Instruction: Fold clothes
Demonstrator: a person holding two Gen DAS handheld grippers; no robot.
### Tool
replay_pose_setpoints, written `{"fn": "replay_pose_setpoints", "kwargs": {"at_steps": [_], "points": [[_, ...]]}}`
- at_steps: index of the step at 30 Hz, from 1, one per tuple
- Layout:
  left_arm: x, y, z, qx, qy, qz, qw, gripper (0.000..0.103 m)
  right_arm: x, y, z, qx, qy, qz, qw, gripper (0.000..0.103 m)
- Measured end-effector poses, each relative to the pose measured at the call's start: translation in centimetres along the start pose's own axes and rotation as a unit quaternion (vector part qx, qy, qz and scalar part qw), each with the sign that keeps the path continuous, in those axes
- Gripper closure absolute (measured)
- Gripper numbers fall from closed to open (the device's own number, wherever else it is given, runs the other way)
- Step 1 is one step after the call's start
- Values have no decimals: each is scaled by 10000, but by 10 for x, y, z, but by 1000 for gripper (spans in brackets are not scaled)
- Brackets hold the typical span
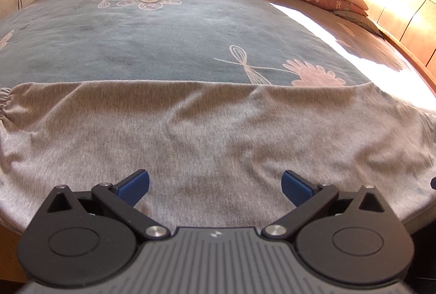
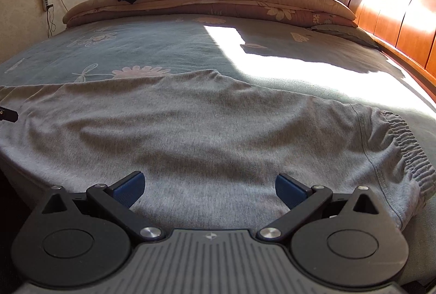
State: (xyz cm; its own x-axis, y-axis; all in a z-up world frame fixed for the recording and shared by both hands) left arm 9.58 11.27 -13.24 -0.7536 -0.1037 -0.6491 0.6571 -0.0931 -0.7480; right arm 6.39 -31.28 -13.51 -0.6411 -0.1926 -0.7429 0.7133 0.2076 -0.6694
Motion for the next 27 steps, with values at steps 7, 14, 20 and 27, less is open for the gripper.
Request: {"fn": "replay_pose_setpoints", "kwargs": {"at_steps": [7, 14, 20, 27], "points": [[-60, 9, 28, 1286, 176, 46, 9915, 1, 10, 14, -8, 139, -73, -125, 9998, 0], [-91, 78, 24, 1565, -306, -696, 9847, 1, 11, 15, -4, 93, 88, -181, 9998, 0], [-93, 92, 6, 1255, -539, -778, 9876, 1, 13, 15, -5, 142, 95, -31, 9998, 0], [-96, 80, -9, 1034, -593, -654, 9907, 1, 15, 15, -5, 160, 46, 84, 9998, 0]]}}
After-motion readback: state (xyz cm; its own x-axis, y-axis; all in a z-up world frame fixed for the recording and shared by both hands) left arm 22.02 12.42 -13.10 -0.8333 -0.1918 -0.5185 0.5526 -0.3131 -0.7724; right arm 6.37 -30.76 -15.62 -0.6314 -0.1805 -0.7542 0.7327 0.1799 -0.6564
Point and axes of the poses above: each gripper's, at about its wrist camera, not at the fingertips, and y roughly the way its jaws point, z to its right, x to its underside, the point moved 6 cm from there along y, roughly the way its jaws point, and after that the axes turned 1 degree about -z, right-handed, at the moved point
